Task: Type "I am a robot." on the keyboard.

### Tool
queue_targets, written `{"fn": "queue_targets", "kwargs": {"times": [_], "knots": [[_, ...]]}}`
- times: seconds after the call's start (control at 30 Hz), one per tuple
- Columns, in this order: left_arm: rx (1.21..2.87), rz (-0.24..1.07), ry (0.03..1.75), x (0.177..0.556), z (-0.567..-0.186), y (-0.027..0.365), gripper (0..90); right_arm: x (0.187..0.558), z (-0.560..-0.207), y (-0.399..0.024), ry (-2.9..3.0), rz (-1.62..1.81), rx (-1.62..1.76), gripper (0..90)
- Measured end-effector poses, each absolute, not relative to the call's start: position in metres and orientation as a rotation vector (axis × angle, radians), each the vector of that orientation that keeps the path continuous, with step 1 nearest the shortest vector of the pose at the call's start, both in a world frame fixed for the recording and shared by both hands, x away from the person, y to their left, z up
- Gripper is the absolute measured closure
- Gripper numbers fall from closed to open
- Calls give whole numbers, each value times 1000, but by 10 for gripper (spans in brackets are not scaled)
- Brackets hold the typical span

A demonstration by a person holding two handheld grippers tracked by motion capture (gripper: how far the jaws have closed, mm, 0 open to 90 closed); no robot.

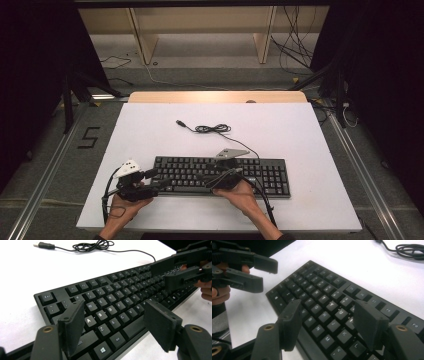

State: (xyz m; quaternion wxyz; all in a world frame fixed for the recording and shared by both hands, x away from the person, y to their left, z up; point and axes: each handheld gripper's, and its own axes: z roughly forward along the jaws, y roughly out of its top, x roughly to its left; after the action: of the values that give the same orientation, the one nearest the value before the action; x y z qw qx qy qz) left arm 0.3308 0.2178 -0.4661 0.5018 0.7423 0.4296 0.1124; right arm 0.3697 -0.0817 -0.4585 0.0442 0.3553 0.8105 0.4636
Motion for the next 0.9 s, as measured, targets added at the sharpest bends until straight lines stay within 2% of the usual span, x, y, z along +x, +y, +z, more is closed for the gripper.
{"fn": "queue_targets", "kwargs": {"times": [0.4,0.43,0.67,0.7,0.73,0.9], "knots": [[1791,272,1033,331,-466,219,292,357,-459,-77,2531,1419,1022,485],[1791,272,1033,331,-466,219,292,357,-459,-77,2531,1419,1022,543],[1782,282,1029,330,-465,220,282,357,-459,-77,2531,1419,1022,543],[1782,282,1029,330,-465,220,282,348,-465,-72,2571,1393,978,543],[1782,282,1029,330,-465,220,282,348,-465,-72,2571,1393,978,827],[1782,282,1029,330,-465,220,282,348,-465,-72,2571,1393,978,827]]}}
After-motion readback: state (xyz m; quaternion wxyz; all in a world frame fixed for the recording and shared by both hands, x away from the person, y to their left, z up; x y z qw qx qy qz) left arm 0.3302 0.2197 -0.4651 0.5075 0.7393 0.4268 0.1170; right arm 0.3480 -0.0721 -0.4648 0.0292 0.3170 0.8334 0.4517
